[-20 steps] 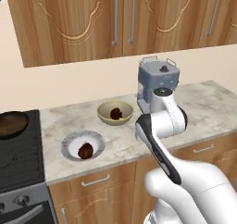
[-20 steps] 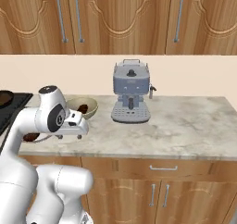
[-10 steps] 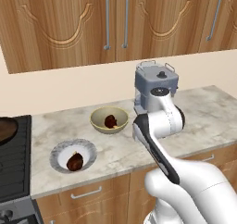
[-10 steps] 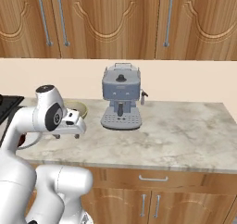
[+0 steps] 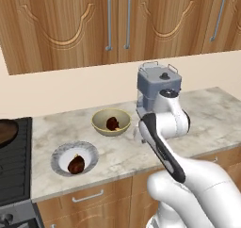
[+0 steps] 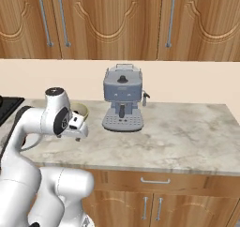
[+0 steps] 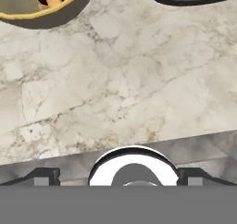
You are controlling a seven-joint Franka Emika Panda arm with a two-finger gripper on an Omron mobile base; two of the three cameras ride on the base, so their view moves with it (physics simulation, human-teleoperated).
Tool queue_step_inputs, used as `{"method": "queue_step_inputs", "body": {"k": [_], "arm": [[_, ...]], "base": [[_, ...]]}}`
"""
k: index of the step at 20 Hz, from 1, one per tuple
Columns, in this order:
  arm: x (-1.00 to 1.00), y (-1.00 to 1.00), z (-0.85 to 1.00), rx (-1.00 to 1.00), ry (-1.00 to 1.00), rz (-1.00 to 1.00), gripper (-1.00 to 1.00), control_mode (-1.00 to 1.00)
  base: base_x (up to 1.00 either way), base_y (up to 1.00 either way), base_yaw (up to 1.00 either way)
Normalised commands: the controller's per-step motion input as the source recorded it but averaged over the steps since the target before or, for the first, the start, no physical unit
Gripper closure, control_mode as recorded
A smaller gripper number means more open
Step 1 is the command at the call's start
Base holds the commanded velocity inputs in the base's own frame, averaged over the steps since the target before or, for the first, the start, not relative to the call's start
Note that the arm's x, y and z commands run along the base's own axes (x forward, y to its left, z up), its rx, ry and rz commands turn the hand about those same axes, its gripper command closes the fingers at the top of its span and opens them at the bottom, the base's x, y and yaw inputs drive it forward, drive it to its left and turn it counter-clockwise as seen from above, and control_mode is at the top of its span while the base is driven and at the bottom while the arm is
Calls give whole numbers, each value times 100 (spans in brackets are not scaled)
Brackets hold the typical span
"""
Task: Place one of the steaks on the plate and the other in the bowl. Then place the bowl in the fridge.
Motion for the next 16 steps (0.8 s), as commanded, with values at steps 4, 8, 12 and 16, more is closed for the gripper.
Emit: {"method": "queue_step_inputs", "body": {"k": [4, 8, 12, 16], "arm": [[13, -11, 35, 38, 0, -37, -100, -100], [40, -1, 1, 30, 0, -35, -100, -100], [56, -1, 1, 33, 0, -48, -100, -100], [45, -1, 3, 16, 2, -17, -100, -100]], "base": [[0, 0, 0], [0, 0, 0], [0, 0, 0], [0, 0, 0]]}}
